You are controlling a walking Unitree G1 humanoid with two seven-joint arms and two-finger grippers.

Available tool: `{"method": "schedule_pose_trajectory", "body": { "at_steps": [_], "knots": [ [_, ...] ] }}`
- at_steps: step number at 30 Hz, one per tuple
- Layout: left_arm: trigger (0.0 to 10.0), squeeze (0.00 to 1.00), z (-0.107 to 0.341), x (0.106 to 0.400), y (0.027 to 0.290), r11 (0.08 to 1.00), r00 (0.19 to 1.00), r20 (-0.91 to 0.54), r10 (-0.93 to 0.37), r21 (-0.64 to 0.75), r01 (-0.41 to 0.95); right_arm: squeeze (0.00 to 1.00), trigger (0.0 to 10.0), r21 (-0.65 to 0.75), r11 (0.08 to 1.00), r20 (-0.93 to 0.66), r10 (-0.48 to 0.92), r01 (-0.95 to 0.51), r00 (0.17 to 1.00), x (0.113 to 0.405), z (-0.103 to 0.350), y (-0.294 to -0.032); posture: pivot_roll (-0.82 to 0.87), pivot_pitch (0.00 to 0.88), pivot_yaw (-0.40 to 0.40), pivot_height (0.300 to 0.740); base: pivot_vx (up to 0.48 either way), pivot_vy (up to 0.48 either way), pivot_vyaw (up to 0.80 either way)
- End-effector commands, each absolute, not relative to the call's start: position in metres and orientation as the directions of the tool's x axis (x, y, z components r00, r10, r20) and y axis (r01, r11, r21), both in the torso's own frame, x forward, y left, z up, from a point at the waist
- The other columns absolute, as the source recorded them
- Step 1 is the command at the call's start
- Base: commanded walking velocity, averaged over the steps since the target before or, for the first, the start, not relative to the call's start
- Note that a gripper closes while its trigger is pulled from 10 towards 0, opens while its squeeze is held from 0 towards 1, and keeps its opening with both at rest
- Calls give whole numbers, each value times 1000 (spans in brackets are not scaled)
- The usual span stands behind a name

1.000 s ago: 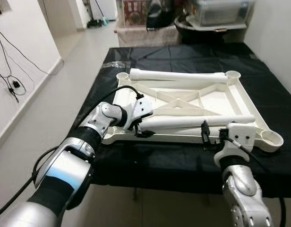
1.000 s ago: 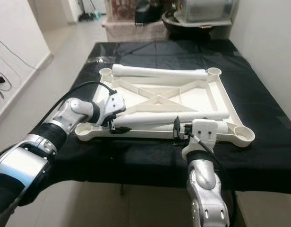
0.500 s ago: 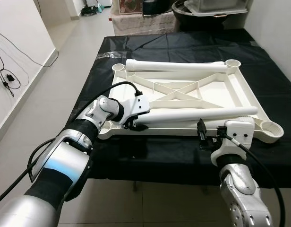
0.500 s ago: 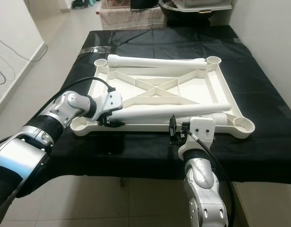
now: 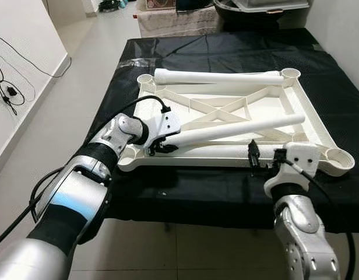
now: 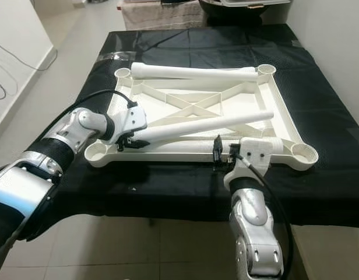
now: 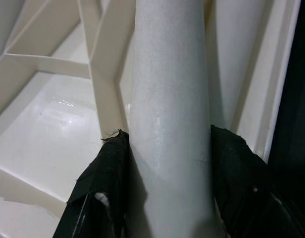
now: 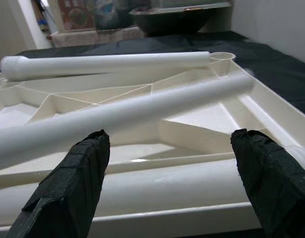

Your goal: Building children table

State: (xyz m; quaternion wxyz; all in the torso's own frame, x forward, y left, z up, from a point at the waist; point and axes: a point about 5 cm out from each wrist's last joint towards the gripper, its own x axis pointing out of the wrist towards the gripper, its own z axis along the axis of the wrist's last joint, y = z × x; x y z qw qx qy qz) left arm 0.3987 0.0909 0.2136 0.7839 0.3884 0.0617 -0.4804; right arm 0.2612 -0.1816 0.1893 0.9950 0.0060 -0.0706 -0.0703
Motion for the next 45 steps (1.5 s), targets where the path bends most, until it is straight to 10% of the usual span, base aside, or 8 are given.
{"method": "schedule_pose_trajectory", "body": {
  "at_steps": [1,4,5,20,21,29,30,45],
  "knots": [
    [0,0,196,395,92,260,514,-482,-710,499,827,0,10000,38,993,133,-116,111,984,263,188,-178,36,134,30,740,0,0,0],
    [0,0,202,395,84,353,546,-352,-760,482,802,0,10000,61,996,182,-72,62,981,263,196,-173,36,108,28,740,0,0,0],
    [10000,0,204,395,80,399,559,-287,-778,463,792,0,10000,67,997,202,-54,41,978,264,199,-172,35,95,22,740,0,0,0],
    [10000,0,214,387,75,624,630,111,-769,345,701,0,10000,211,962,208,130,-174,970,269,197,-163,31,12,-13,740,0,0,0],
    [10000,0,203,378,73,607,605,123,-786,331,722,1000,10000,270,931,206,195,-247,959,268,194,-159,32,1,-18,740,0,0,0],
    [10000,0,176,347,61,548,537,127,-834,303,780,949,10000,327,858,209,343,-396,916,266,190,-147,36,0,-25,740,0,0,0],
    [10000,0,170,339,57,540,528,125,-840,284,792,0,10000,337,838,214,377,-430,901,265,191,-143,35,0,-29,740,0,0,0],
    [10000,0,154,300,40,481,466,118,-877,222,848,0,10000,379,784,196,451,-491,871,266,186,-136,37,0,-24,740,0,0,0]
  ]
}}
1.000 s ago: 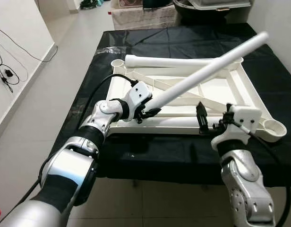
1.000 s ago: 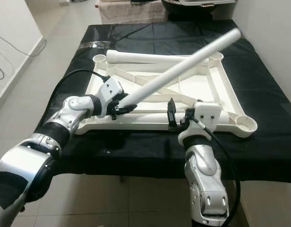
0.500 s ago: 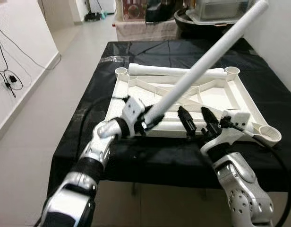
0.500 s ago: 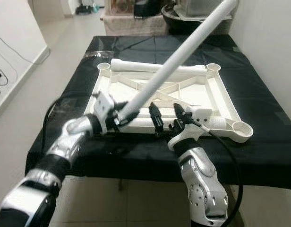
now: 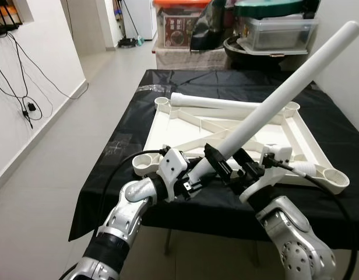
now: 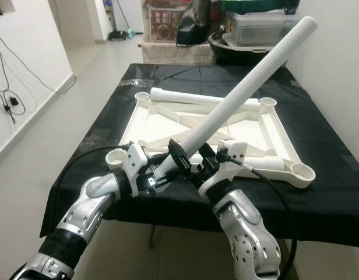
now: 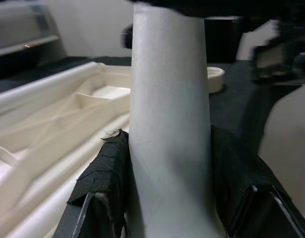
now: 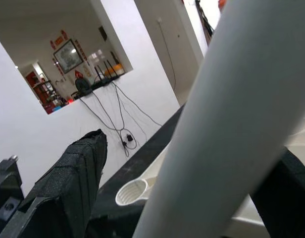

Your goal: Building children table

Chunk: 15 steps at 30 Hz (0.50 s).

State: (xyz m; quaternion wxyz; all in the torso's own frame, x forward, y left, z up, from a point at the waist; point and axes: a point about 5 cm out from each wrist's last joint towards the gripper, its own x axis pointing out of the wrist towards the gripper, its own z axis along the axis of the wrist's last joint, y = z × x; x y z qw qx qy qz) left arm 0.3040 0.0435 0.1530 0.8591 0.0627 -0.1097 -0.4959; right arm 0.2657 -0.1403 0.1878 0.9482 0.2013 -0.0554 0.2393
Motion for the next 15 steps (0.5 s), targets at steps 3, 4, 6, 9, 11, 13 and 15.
{"method": "schedule_pose_trajectory", "body": {
  "at_steps": [3,4,6,9,11,13,15],
  "knots": [
    [10000,0,150,295,37,465,453,107,-885,236,853,0,10000,388,784,188,448,-485,874,267,185,-135,34,0,-23,740,0,0,0],
    [10000,0,146,288,35,446,436,97,-895,238,863,0,10000,411,783,176,435,-467,883,268,182,-136,35,0,-22,740,0,0,0],
    [10000,0,145,282,34,439,430,91,-898,230,868,0,10000,439,775,172,424,-454,889,270,180,-137,35,0,-22,740,0,0,0],
    [10000,0,142,277,36,427,421,76,-904,229,875,0,10000,470,763,174,413,-444,894,271,180,-140,33,0,-25,740,0,0,0],
    [10000,0,141,275,38,419,415,68,-907,230,878,0,10000,483,757,176,408,-440,896,272,181,-141,33,0,-25,740,0,0,0],
    [10000,0,139,272,40,413,412,57,-910,229,881,0,10000,497,750,179,403,-436,898,272,181,-142,36,0,-25,740,0,0,0],
    [10000,0,139,270,42,410,411,46,-910,228,883,0,10000,516,739,181,400,-433,899,273,181,-144,38,0,-28,740,0,0,0]
  ]
}}
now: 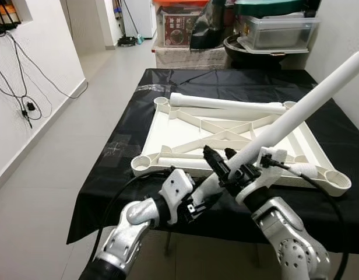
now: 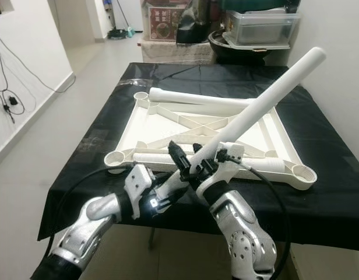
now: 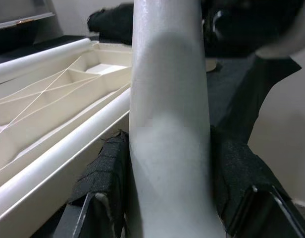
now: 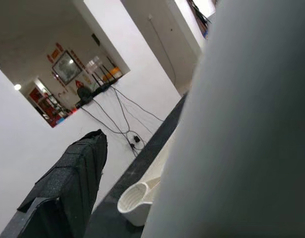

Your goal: Building children table

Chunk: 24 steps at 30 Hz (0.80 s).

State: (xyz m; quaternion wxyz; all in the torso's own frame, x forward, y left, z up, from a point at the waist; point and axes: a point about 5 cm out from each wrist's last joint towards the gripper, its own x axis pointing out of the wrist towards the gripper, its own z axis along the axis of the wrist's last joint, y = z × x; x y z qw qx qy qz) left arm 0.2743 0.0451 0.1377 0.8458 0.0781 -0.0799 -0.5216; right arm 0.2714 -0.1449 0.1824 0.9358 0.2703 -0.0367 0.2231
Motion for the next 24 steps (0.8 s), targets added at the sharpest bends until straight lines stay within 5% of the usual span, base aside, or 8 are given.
{"method": "schedule_pose_trajectory", "body": {
  "at_steps": [1,2,3,5,6,24],
  "knots": [
    [10000,0,139,270,42,410,411,46,-910,228,883,0,10000,516,739,181,400,-433,899,273,181,-144,38,0,-28,740,0,0,0],
    [10000,0,139,269,42,411,412,44,-910,227,883,0,10000,523,735,181,400,-432,898,273,181,-145,38,0,-28,740,0,0,0],
    [10000,0,139,268,42,412,413,44,-910,227,883,0,8667,535,722,183,408,-439,894,273,180,-144,38,0,-28,740,0,0,0],
    [10000,0,139,268,42,412,413,44,-910,227,883,0,8667,535,722,183,408,-439,894,273,180,-144,38,0,-28,740,0,0,0],
    [10000,0,140,268,42,413,415,43,-909,225,882,0,0,547,704,187,425,-453,886,271,180,-142,37,0,-32,740,0,0,0],
    [10000,0,129,263,41,417,426,-27,-904,151,896,0,0,552,676,193,466,-488,863,266,181,-138,29,0,-24,740,0,0,0]
  ]
}}
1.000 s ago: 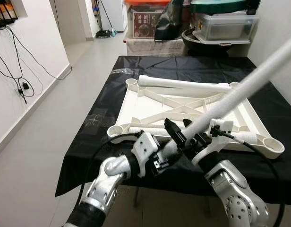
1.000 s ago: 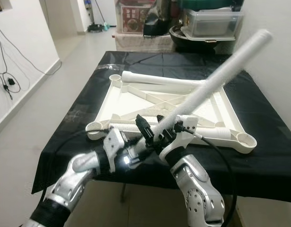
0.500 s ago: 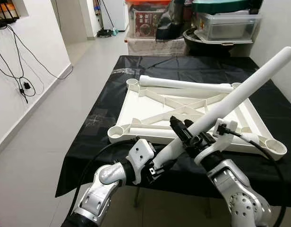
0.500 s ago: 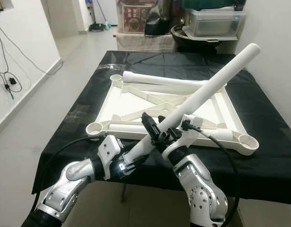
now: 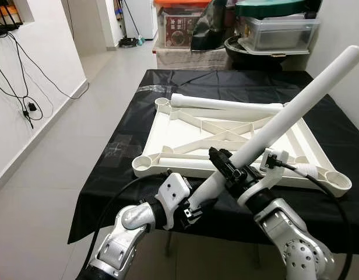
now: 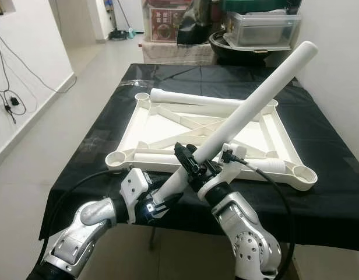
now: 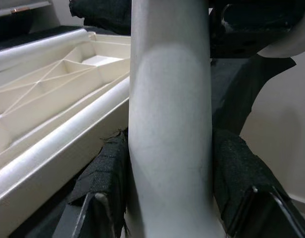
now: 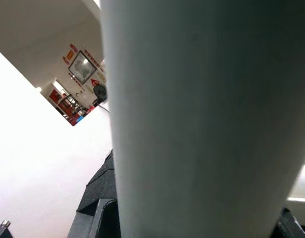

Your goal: Building children table

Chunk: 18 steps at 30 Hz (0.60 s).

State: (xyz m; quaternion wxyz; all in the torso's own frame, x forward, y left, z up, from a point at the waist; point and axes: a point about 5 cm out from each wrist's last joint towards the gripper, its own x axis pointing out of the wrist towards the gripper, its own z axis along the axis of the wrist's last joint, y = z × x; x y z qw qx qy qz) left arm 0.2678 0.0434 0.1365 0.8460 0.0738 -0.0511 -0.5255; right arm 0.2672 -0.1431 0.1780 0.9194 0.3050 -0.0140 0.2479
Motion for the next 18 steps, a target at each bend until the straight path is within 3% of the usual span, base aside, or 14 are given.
{"method": "schedule_pose_trajectory", "body": {
  "at_steps": [1,2,12,13,16,17,18],
  "knots": [
    [10000,0,129,263,41,417,426,-27,-904,151,896,0,0,552,676,193,466,-488,863,266,181,-138,29,0,-24,740,0,0,0],
    [10000,1000,125,264,42,425,435,-52,-899,134,895,0,0,551,677,197,463,-488,864,266,182,-139,28,0,-24,740,0,0,0],
    [10000,1000,118,267,52,481,489,-83,-868,105,871,0,0,534,700,244,410,-475,879,268,195,-151,32,0,-22,740,0,0,0],
    [10000,0,118,266,53,483,493,-83,-866,110,869,0,0,522,716,255,387,-463,886,269,198,-156,34,0,-20,740,0,0,0],
    [10000,0,119,266,55,492,502,-82,-861,114,863,0,0,497,754,264,340,-429,903,272,203,-165,35,0,-20,740,0,0,0],
    [10000,0,121,269,57,528,536,-68,-841,108,842,0,10000,441,831,261,243,-340,934,277,208,-178,36,0,-17,740,0,0,0],
    [10000,0,121,269,57,528,536,-68,-841,108,842,0,10000,441,831,261,243,-340,934,277,208,-178,36,0,-17,740,0,0,0]
  ]
}}
